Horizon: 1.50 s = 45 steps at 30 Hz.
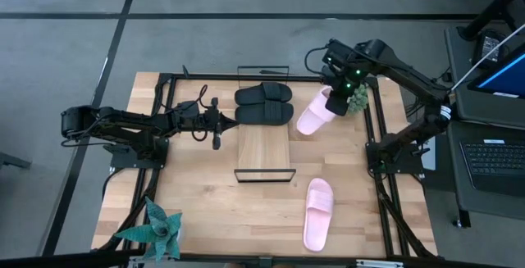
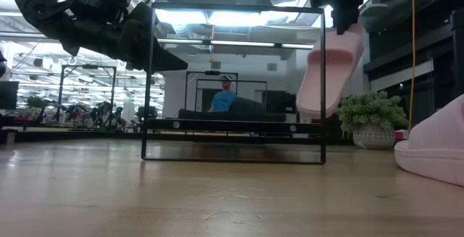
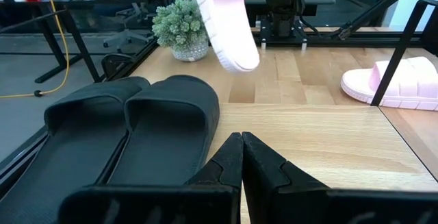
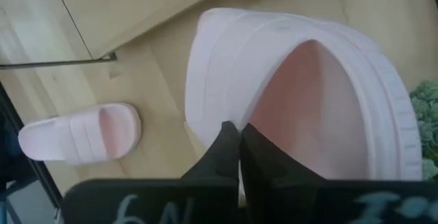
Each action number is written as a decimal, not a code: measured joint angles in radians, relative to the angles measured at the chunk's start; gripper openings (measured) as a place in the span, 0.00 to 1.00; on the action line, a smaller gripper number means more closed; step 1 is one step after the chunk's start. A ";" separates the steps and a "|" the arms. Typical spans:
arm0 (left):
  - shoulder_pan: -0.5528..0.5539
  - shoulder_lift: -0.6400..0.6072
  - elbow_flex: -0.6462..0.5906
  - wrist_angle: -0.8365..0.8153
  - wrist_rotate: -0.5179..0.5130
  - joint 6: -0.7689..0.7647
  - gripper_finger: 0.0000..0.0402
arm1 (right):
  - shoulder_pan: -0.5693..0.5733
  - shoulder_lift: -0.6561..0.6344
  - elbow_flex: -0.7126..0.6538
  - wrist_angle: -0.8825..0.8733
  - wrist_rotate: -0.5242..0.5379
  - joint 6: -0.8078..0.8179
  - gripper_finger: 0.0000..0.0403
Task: Pick and place slides into the shelf
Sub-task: Put the top pink slide on the shelf
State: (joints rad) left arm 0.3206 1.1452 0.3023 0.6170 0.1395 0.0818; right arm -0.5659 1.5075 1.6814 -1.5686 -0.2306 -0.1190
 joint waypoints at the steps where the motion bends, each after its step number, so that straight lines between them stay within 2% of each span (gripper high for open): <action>1: 0.000 0.000 0.000 0.000 0.000 0.000 0.00 | 0.000 -0.006 0.000 0.003 0.000 0.010 0.00; 8: 0.000 0.000 0.000 -0.005 0.000 0.000 0.00 | 0.000 -0.079 0.000 0.069 -0.009 0.077 0.00; 12: 0.000 0.000 0.000 -0.005 0.000 0.001 0.00 | 0.010 -0.143 0.000 0.182 -0.014 0.144 0.00; 18: 0.000 0.000 0.000 -0.005 0.000 0.003 0.00 | 0.084 -0.217 -0.019 0.340 -0.017 0.215 0.00; 22: 0.000 0.000 0.000 -0.005 0.000 0.003 0.00 | 0.143 -0.221 -0.022 0.347 0.002 0.246 0.00; 28: 0.000 0.000 0.000 -0.006 0.000 0.004 0.00 | 0.233 -0.223 -0.045 0.475 0.023 0.312 0.00; 33: 0.000 0.000 0.000 -0.006 0.000 0.032 0.00 | 0.309 -0.236 -0.174 0.561 0.068 0.353 0.00; 39: 0.000 -0.012 0.000 -0.008 0.000 0.056 0.00 | 0.358 -0.292 -0.399 0.866 0.071 0.379 0.00; 45: 0.000 -0.093 0.000 -0.016 0.012 0.064 0.00 | 0.396 -0.358 -0.601 1.079 0.083 0.471 0.00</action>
State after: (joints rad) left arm 0.3202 1.0523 0.3020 0.6006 0.1512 0.1459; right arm -0.1700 1.1491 1.0803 -0.4898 -0.1478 0.3518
